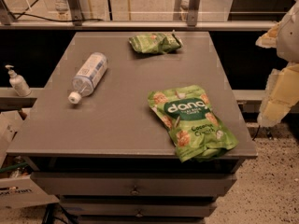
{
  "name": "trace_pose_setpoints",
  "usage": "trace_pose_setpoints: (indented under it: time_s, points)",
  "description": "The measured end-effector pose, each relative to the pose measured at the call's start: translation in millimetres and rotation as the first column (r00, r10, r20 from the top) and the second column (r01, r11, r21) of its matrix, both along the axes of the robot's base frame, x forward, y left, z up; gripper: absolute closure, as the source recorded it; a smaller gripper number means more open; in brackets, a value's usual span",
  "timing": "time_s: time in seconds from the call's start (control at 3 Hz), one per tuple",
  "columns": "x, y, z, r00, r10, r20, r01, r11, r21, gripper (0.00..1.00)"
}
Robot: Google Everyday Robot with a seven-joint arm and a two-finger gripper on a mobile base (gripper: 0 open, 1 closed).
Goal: Pick blue plastic bottle
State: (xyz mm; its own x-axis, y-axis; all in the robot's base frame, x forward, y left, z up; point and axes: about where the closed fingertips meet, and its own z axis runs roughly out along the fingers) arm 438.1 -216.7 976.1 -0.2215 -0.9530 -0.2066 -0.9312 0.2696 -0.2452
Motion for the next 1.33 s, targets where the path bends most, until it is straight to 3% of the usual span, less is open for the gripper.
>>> trace_pose_setpoints:
  time_s: [0.33,0.67,1.0,1.33]
  points:
    - [0,0,0,1.0000,0.000,0.002,0.000,1.000,0.000,0.00]
    - [13,14,-2,0.9980,0.028,0.057,-0.027,0.999,-0.018,0.00]
    - [35,50,-8,0.9834,0.143,0.112,-0.139,0.990,-0.036,0.00]
    - [56,88,-11,0.9428,0.293,0.158,-0.289,0.956,-0.048,0.00]
